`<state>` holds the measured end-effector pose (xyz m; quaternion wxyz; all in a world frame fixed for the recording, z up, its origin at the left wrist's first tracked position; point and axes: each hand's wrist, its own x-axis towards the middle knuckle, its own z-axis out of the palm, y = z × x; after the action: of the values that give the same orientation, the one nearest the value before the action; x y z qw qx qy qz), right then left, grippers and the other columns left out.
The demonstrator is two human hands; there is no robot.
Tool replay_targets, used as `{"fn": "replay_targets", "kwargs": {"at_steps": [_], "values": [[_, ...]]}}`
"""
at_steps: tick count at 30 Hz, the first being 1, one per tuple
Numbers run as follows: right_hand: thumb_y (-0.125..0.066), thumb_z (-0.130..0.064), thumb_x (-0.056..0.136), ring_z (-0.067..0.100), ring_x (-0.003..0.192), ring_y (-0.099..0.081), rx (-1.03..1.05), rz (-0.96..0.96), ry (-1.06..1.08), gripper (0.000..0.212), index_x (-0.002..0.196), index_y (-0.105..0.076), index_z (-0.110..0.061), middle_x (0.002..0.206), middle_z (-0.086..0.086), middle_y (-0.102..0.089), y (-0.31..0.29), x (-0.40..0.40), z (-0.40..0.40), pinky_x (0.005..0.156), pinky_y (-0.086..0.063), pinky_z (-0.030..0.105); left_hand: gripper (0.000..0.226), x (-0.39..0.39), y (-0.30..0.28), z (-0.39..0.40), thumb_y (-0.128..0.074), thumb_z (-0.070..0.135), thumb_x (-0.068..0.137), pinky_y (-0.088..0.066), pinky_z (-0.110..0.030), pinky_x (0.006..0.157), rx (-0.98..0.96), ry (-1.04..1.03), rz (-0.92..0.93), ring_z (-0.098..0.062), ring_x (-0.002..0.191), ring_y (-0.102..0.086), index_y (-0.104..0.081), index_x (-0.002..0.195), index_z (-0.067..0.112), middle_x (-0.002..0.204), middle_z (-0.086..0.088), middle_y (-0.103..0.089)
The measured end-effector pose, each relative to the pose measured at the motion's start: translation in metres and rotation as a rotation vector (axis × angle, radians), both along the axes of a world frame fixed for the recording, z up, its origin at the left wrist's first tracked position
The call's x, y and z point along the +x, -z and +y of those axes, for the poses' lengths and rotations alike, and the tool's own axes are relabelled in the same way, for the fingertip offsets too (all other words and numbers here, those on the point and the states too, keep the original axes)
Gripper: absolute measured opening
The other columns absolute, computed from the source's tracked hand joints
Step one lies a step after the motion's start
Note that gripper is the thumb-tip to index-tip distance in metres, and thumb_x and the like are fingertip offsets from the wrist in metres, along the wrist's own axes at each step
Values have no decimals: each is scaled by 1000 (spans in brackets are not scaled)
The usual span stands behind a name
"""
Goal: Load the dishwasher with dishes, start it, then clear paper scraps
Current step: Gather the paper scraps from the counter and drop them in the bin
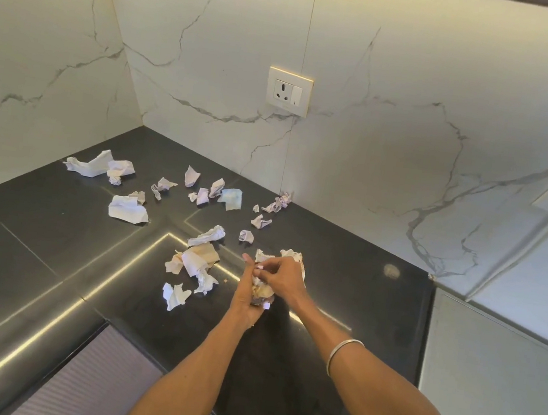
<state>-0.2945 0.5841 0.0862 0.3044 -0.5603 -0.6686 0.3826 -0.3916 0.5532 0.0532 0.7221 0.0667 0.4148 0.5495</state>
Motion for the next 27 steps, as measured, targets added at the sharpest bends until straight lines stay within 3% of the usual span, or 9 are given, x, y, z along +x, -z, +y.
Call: {"fn": "replay_targets", "kwargs": {"at_steps": [3,6,8,10,13,16,21,24,27], "values": [[-83,-21,77,-4,63,-68,11,19,23,16,88,-76,-11,72,-3,-73,4,2,-3,60,-50,8,65,-2,2,-3,-59,59,87,-57,-38,87,-5,25,-7,-31,107,-68,-62,123,6,119,-18,-68],[-76,-12,84,-5,67,-65,-22,-4,14,9,92,-78,-10,81,-3,-74,0,7,-2,64,-49,9,64,-4,7,3,-75,47,77,-56,-36,87,-23,35,21,-29,97,-71,-64,120,0,116,-20,-68],[-67,-4,88,-6,73,-64,-2,-2,55,17,94,-79,-14,83,-9,-72,1,14,0,70,-52,12,69,-8,10,8,-86,39,68,-59,-32,65,-47,34,72,-25,82,-71,-65,119,-3,107,-19,-70],[-59,1,88,0,80,-65,85,-10,186,30,90,-79,-21,86,-12,-72,6,21,3,77,-55,20,60,-13,11,13,-87,31,68,-50,-25,44,-85,1,120,-18,61,-68,-66,114,-2,91,-15,-69],[-56,4,87,11,99,-60,176,-152,370,37,99,-74,-26,104,-3,-69,15,31,8,79,-48,21,45,-17,7,15,-84,23,73,-44,-21,37,-102,-33,148,-14,48,-62,-67,109,1,85,-12,-67],[-64,-9,87,22,114,-51,41,-257,291,43,123,-59,-32,122,3,-55,19,43,19,90,-47,31,31,-20,10,14,-80,14,79,-51,-23,47,-94,-9,137,-15,62,-68,-71,107,2,96,-13,-71],[-64,-44,87,30,117,-53,-156,-490,48,70,149,-31,-41,133,9,-38,27,46,36,101,-47,43,25,-21,13,9,-78,11,81,-52,-26,54,-88,10,130,-17,70,-67,-74,105,8,96,-12,-72],[-63,-38,91,31,116,-55,-120,-548,50,51,140,-50,-35,132,9,-41,31,40,39,100,-49,41,28,-20,15,10,-80,10,79,-51,-26,53,-92,6,144,-18,69,-66,-74,106,6,97,-13,-71],[-64,-20,91,29,106,-61,-43,-449,179,22,110,-72,-25,117,6,-52,31,37,35,90,-52,33,28,-20,16,11,-79,8,79,-52,-26,54,-105,-4,130,-18,69,-67,-73,107,4,94,-13,-71]]}}
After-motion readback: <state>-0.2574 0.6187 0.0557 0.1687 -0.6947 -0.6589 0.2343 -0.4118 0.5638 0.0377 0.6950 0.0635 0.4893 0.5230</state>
